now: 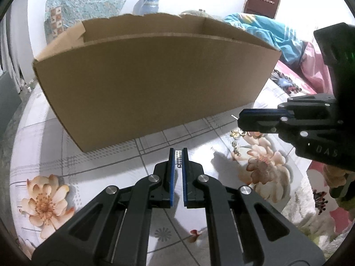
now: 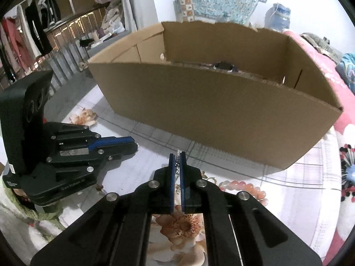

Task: Organize jewelry
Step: 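Carry the silver charm chain with the left gripper over the box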

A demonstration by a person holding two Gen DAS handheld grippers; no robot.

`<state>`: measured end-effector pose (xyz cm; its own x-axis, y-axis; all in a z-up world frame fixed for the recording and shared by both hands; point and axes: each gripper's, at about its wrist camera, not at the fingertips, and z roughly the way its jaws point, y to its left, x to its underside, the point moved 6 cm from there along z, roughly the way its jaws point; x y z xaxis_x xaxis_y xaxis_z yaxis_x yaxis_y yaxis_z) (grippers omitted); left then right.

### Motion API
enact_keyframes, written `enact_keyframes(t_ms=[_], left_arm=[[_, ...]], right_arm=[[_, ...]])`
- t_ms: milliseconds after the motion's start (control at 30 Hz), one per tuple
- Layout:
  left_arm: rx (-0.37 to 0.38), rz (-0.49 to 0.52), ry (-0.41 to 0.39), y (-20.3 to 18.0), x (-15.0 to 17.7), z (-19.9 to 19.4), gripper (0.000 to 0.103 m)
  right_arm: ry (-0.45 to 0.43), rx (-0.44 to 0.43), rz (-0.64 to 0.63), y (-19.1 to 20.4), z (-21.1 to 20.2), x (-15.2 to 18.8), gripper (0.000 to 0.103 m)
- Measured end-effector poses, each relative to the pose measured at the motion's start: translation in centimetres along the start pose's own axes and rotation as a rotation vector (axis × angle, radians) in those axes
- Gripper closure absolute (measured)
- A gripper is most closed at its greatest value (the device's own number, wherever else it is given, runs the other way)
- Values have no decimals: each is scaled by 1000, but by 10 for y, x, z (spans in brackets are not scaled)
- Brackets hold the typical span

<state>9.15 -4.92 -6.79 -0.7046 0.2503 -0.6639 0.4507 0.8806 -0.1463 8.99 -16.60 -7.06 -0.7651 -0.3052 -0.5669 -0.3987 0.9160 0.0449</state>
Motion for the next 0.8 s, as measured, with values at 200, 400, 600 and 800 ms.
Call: enact_keyframes(t_ms=[200, 400, 600, 800], left_arm=[[-22, 6, -50, -4, -9, -22, 98], [-44, 13, -105, -11, -17, -49, 98], [-66, 21, -166, -12, -22, -82, 98], [-99, 45, -225, -19, -28, -114, 98]], right_arm=[[-67, 7, 2, 2, -24, -11, 99], [-133, 7, -11, 12, -45, -22, 99], [-196, 7, -35, 23, -70, -31, 99], [-251, -13, -63, 35, -92, -41, 99]])
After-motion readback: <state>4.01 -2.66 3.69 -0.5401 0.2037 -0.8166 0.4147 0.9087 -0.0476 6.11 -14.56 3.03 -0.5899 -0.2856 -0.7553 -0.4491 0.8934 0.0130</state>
